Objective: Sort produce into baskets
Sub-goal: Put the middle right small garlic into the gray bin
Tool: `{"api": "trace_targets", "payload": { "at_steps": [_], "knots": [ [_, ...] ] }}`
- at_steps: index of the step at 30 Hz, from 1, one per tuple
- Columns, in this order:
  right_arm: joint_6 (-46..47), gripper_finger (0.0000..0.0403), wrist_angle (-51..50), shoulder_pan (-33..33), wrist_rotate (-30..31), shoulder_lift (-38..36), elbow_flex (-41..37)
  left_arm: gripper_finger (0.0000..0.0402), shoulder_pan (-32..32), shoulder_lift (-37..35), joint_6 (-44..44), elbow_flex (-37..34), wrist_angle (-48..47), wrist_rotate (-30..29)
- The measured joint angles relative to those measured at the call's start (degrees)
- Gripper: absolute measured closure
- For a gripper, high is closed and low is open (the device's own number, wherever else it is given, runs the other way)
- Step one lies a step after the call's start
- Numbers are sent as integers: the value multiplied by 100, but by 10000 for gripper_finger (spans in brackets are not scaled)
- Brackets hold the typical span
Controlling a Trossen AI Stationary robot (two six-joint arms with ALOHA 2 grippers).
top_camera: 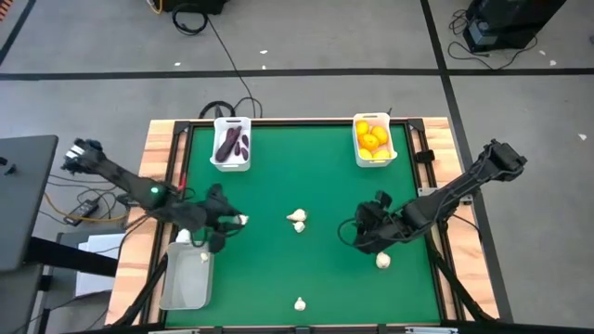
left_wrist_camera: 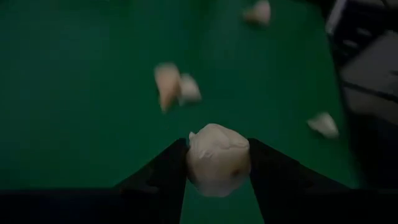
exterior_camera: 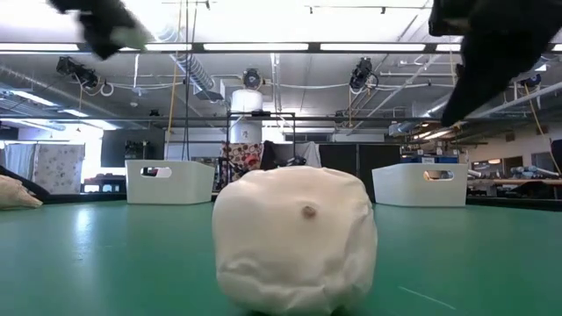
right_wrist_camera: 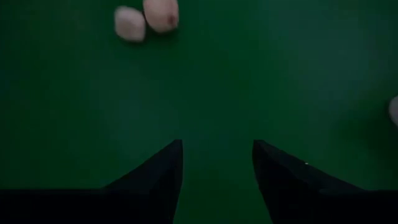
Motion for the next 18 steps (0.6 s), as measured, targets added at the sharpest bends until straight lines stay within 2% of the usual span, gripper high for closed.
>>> {"api": "trace_targets", "payload": {
  "at_steps": [5, 9, 12, 18],
  "knots": [
    [-936, 200, -94, -190, -288, 68, 0, 238, -277, -460, -1681, 0, -1278, 1274],
    [-1031, 200, -63, -283, -290, 155, 0, 238, -601, -418, -2631, 0, -1862, 1719],
    [-1033, 200, -62, -329, -356, 252, 0, 238, -801, -234, -3129, 0, -1951, 1899],
    [-949, 207, -443, -274, -349, 351, -3, 238, -1290, 390, -4072, 0, -1808, 2865]
  ]
}}
